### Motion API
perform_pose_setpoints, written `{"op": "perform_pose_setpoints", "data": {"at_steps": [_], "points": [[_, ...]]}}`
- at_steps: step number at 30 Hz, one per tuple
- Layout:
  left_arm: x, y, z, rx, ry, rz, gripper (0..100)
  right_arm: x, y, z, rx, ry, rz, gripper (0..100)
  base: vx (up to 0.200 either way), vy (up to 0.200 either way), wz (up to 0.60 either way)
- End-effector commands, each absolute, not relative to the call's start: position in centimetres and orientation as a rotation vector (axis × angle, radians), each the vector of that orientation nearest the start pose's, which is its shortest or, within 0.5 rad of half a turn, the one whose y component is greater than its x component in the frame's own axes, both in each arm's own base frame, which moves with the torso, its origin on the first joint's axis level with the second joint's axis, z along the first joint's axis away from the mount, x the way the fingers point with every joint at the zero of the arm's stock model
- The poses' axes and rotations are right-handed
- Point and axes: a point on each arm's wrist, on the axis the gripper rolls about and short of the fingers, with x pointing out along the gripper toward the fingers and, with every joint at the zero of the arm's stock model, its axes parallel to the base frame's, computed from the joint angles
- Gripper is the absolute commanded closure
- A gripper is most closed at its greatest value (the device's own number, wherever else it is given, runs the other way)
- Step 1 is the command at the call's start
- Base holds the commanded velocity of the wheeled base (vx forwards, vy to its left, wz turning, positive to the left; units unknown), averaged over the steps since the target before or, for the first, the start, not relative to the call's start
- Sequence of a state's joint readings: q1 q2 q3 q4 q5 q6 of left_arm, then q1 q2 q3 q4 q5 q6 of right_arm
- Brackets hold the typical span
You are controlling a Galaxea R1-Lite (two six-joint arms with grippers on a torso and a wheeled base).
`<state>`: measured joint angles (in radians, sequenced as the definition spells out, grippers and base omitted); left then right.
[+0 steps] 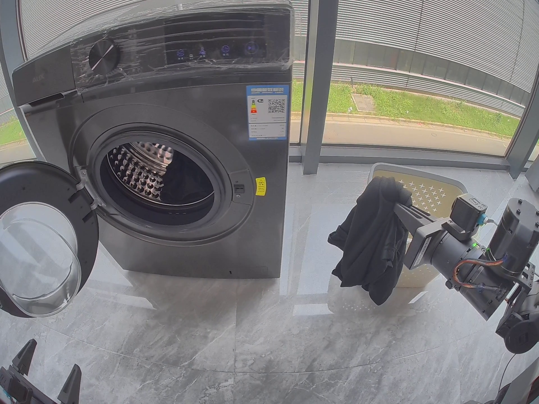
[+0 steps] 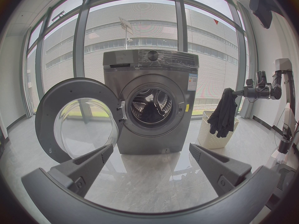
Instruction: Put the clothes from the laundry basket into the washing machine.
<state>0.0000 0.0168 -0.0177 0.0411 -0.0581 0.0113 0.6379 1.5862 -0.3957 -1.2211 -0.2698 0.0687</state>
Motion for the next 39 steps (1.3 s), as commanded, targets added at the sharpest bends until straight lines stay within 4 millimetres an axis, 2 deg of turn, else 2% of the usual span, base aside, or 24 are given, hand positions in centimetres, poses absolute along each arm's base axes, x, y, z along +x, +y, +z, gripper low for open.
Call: {"op": "perform_pose_setpoints", "data": {"at_steps": [1,31,39], "points": [[-2.3,-0.13,7.17,0.01,0.04,-0.058,0,19.77,13.92,16.82,0.08,-0.012,0.369,100,0.0,0.2,0.0],[-2.3,-0.13,7.17,0.01,0.04,-0.058,0,19.76,13.9,16.78,0.08,-0.011,0.369,100,0.0,0.2,0.0],[-2.3,-0.13,7.17,0.011,0.04,-0.059,0,19.55,13.82,16.37,0.07,0.006,0.379,100,0.0,0.0,0.0]]}}
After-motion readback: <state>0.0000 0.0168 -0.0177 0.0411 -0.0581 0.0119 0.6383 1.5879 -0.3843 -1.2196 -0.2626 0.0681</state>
